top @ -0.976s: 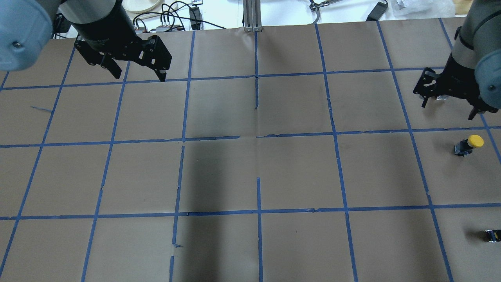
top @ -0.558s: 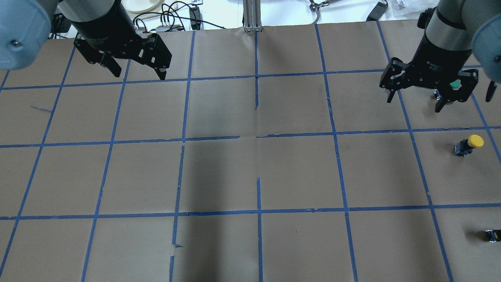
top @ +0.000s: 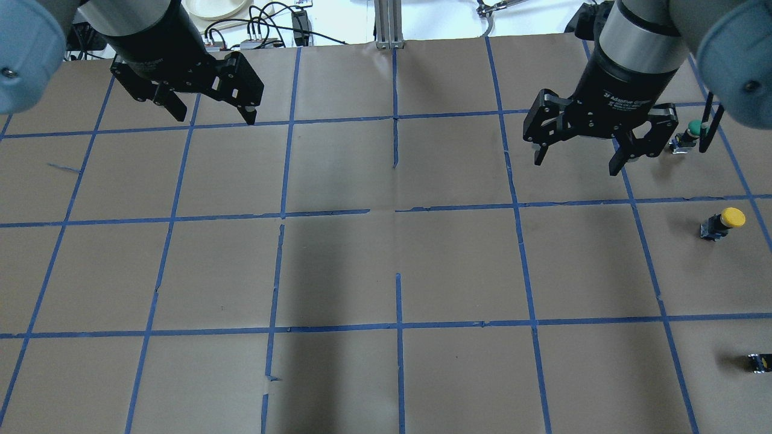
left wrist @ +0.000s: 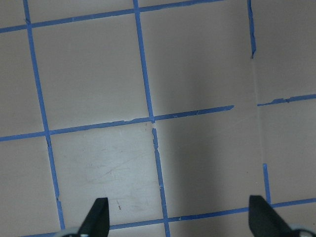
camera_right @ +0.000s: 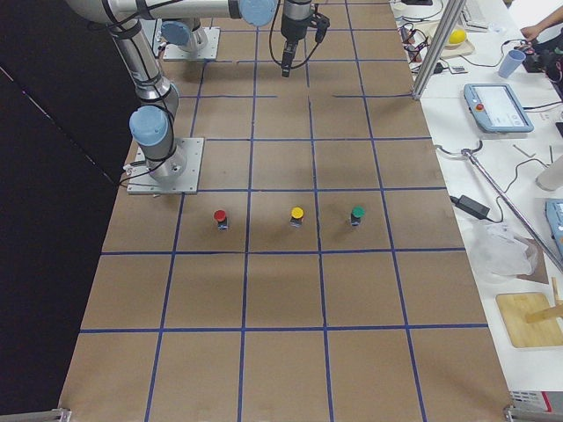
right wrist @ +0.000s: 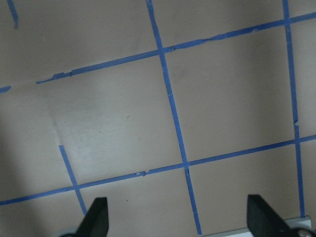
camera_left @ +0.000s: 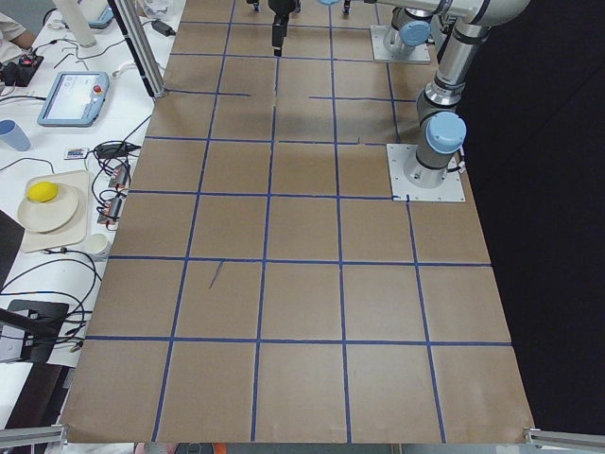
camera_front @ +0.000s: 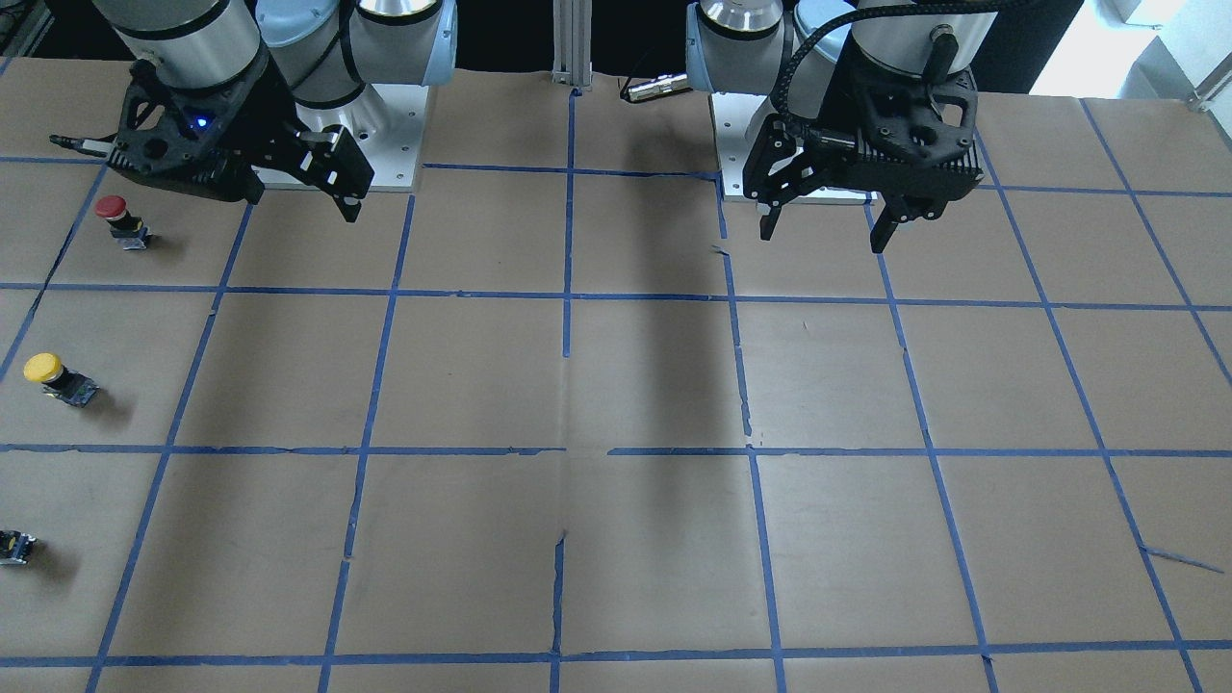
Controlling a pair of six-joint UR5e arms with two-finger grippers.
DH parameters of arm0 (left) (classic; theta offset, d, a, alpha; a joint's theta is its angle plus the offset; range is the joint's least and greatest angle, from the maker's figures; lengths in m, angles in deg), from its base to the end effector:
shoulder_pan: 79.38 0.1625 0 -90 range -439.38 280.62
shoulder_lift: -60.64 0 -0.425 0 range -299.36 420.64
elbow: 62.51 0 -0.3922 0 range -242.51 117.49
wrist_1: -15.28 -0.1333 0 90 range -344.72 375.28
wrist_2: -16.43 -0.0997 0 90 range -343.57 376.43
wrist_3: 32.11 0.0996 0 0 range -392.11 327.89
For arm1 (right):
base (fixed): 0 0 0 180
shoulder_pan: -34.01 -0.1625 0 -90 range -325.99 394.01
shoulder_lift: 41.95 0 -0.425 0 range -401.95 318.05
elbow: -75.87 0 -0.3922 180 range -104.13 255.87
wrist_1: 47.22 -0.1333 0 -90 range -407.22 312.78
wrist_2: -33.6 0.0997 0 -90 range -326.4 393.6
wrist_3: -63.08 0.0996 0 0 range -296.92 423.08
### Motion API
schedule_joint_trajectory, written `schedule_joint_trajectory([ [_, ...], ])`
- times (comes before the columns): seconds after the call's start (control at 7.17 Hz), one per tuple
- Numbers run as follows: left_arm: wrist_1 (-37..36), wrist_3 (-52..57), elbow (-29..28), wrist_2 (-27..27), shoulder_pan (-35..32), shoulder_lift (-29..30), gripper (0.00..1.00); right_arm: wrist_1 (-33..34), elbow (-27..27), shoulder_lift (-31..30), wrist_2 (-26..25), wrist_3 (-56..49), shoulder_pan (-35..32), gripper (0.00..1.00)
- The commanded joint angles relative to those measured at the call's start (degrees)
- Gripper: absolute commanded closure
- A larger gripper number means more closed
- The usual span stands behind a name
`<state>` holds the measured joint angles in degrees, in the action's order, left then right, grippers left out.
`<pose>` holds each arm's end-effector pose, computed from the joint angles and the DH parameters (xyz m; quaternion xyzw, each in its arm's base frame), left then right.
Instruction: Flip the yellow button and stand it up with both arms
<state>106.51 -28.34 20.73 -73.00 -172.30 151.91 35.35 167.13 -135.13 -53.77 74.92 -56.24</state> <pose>-0.1599 -0.4991 0.5330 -0.0585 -0.9976 0.0372 0.0047 0.1399 -0.4575 0.4914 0.1019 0.9934 0.0502 0.0177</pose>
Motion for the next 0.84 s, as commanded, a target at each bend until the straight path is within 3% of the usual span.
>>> schedule_joint_trajectory([
  [0.0, 0.2, 0.0, 0.1, 0.0, 0.1, -0.2, 0.00, -0.8, 1.2, -1.3, 0.7, -6.9, 0.6, 0.00],
  [0.28, 0.2, 0.0, 0.0, 0.3, 0.2, -0.2, 0.00, -0.9, 1.2, -1.2, -3.7, -8.2, 2.0, 0.00],
  [0.7, 0.3, -0.1, 0.0, 0.2, 2.3, -0.1, 0.00, -0.9, 0.3, -1.2, -4.5, -7.7, 2.0, 0.00],
])
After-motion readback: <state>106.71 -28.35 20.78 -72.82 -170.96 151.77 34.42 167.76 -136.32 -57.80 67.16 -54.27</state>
